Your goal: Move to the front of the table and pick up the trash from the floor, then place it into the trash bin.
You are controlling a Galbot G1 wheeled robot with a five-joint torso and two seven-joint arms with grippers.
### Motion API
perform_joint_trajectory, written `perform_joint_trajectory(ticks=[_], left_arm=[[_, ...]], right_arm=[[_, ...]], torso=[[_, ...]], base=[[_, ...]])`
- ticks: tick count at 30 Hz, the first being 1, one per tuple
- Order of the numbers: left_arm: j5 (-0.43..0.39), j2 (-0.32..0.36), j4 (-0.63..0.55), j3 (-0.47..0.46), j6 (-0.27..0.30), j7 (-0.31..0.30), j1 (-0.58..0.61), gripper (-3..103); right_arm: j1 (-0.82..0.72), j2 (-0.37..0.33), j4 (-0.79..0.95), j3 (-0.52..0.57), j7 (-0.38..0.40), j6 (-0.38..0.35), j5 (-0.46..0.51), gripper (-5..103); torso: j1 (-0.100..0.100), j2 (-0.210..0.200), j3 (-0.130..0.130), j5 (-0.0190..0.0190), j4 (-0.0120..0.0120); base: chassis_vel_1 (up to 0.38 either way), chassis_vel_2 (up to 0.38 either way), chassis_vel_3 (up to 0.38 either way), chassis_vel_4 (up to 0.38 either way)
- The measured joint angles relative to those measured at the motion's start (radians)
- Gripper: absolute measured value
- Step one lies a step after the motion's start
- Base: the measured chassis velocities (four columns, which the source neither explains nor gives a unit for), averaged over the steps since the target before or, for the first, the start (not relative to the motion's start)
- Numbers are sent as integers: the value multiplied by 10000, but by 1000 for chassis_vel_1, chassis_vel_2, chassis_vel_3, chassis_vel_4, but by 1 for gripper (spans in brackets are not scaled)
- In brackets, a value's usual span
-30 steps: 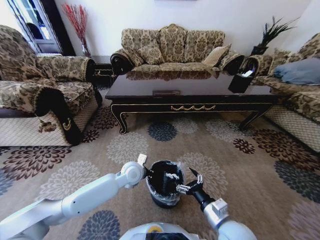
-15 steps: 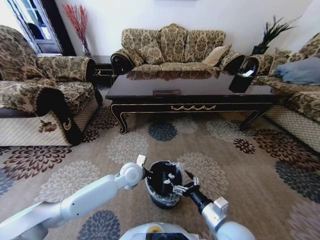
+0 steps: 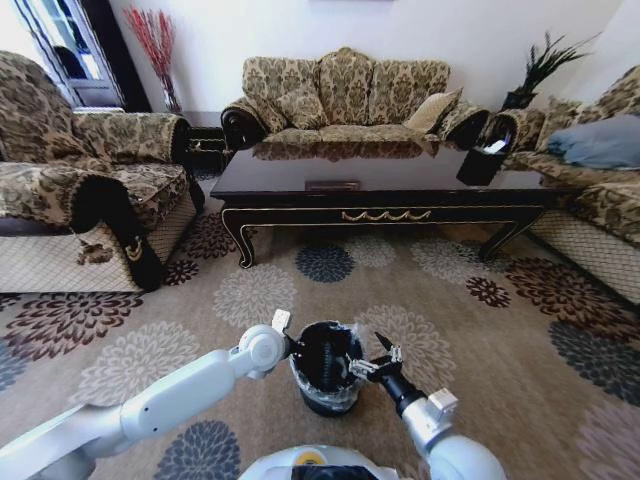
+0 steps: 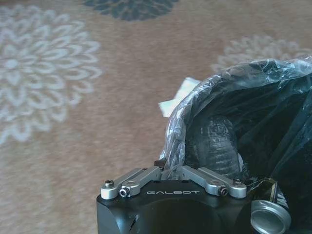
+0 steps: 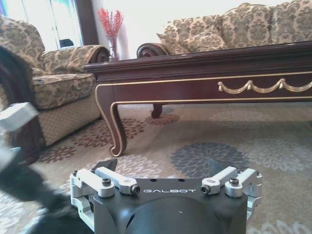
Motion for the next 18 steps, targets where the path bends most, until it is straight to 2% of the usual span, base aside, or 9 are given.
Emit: perform_joint_trajectory(ticks=[3,5,8,10,13,15,18], left_arm=[[6,503,-95,-671,3,131,237,0],[-2,541,-95,-735,3,148,253,0],[23,1095,0,-1542,-1,337,533,0],[38,1133,14,-1605,0,355,567,0],[227,1335,340,-2326,5,807,834,0],[377,1437,528,-2647,2,1070,888,0],[444,1594,625,-2904,1,1260,955,0]], right_arm=[[985,-133,-600,84,245,-129,577,100],[1089,-147,-697,93,260,-131,600,100],[1939,-322,-1937,100,330,-65,657,100],[2001,-332,-2050,91,330,-52,659,100],[2598,-298,-3348,48,334,67,686,100],[2983,-227,-4081,-48,416,69,847,100],[3349,-206,-4633,-188,434,70,841,100]], torso=[[0,0,0,1,5],[1,0,1,-1,5],[1,0,0,7,1],[1,0,1,6,2],[1,0,1,-1,5],[1,0,1,1,-4],[1,0,1,3,-2]], base=[[0,0,0,0],[0,0,0,0],[0,0,0,0],[0,0,0,0],[0,0,0,0],[0,0,0,0],[0,0,0,0]])
